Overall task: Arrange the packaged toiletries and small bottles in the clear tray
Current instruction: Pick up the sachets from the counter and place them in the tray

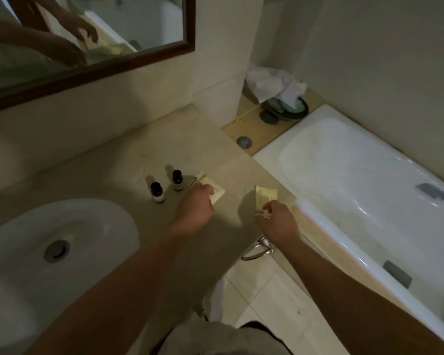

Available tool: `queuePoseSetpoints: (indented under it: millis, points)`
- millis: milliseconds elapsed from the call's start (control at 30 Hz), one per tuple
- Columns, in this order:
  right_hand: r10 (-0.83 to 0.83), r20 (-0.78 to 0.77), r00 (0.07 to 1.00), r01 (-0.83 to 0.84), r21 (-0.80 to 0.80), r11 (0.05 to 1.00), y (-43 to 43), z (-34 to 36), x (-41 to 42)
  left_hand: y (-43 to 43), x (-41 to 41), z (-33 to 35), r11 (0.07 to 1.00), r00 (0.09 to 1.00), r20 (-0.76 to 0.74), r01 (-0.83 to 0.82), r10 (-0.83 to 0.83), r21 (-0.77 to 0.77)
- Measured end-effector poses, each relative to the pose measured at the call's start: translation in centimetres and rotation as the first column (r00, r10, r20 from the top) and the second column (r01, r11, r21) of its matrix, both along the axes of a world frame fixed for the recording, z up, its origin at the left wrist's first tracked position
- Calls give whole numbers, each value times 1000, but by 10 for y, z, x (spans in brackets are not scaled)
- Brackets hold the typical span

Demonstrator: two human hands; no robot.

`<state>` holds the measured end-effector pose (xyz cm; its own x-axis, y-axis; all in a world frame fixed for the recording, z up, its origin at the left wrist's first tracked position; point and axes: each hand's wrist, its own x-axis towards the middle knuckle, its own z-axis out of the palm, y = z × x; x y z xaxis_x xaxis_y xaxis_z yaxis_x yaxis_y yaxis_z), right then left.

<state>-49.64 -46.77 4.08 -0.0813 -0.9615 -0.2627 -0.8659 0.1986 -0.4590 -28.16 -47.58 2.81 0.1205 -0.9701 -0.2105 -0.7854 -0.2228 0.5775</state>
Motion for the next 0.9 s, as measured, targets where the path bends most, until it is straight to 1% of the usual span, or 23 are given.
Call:
queuePoseSetpoints:
  millis: [100, 200, 300, 400, 433, 467, 567, 633, 667, 733, 833, 900]
  points:
    - [-61, -57, 996, 65, 66, 996, -29, -8, -10, -32, -2, -10, 998, 999, 19, 43, -43, 38]
    - [-56, -143, 988, 67, 77, 995, -48, -19, -15, -53, -8, -18, 998, 985, 166, 33, -42, 58]
    - [-7, -229, 973, 14, 28, 1000, -68, -28, -20, -65, -19, -18, 994, 943, 333, -40, 3, 104]
    - [170, -286, 943, -167, 37, 985, -85, -32, -26, -64, -28, -20, 979, 940, 326, -151, 100, 135]
    - [213, -259, 942, -206, 55, 977, -90, -32, -28, -66, -29, -18, 970, 940, 315, -184, 127, 158]
    - [232, -189, 954, -220, 82, 972, -95, -33, -29, -69, -30, -17, 957, 937, 317, -213, 144, 194]
    - [245, 84, 966, -253, 107, 961, -103, -41, -31, -77, -36, -13, 918, 914, 346, -307, 211, 252]
    - [259, 231, 938, -286, 89, 954, -107, -40, -32, -74, -42, -11, 903, 909, 294, -366, 296, 225]
    - [297, 263, 918, -321, 53, 946, -108, -38, -32, -69, -46, -9, 897, 910, 229, -391, 344, 206]
    - [437, 276, 856, -428, -96, 899, -108, -29, -30, -53, -55, 0, 883, 897, 76, -442, 436, 156]
    - [642, 294, 708, -549, -342, 762, -106, -11, -13, -20, -57, 22, 857, 855, -71, -516, 514, -1]
    - [749, 241, 617, -605, -464, 647, -98, 1, 8, 14, -49, 39, 816, 830, -143, -556, 538, -158]
